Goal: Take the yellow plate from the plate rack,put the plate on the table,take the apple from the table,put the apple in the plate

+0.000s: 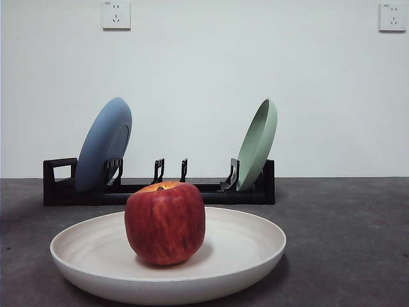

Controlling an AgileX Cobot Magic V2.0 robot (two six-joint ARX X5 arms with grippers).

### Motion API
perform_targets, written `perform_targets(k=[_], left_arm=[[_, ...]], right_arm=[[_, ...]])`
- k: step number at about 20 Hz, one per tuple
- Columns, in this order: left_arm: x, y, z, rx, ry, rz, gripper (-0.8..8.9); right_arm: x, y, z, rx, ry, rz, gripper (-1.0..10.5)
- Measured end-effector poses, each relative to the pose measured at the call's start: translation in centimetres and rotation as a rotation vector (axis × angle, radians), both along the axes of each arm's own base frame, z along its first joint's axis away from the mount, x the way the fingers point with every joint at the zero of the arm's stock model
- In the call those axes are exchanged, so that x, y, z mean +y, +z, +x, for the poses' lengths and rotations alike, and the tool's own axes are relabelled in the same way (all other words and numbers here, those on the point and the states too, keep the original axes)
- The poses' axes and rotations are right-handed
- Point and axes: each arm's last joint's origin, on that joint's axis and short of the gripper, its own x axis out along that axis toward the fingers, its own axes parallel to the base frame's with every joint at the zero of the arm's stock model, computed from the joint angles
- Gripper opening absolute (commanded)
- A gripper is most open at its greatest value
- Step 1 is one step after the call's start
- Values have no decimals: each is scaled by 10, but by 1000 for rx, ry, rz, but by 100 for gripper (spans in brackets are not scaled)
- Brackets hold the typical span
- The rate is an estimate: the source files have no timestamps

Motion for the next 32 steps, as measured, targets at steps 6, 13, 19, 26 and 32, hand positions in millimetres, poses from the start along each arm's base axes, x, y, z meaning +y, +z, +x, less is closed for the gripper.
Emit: perform_targets(k=[6, 13, 19, 26, 32], left_arm=[[-2, -138, 31, -238, -59, -155, -3], [1, -253, 15, -150, 132, -319, -3], [2, -267, 6, -36, 160, -247, -3], [2, -264, 5, -74, 155, -232, -3], [2, -266, 6, -49, 159, -238, -3]], right_arm=[[0, 0, 0, 0, 0, 0, 4], [0, 0, 0, 0, -1, -1, 4], [0, 0, 0, 0, -2, -3, 4], [1, -1, 1, 3, -2, -6, 4], [1, -1, 1, 3, -2, -7, 4]])
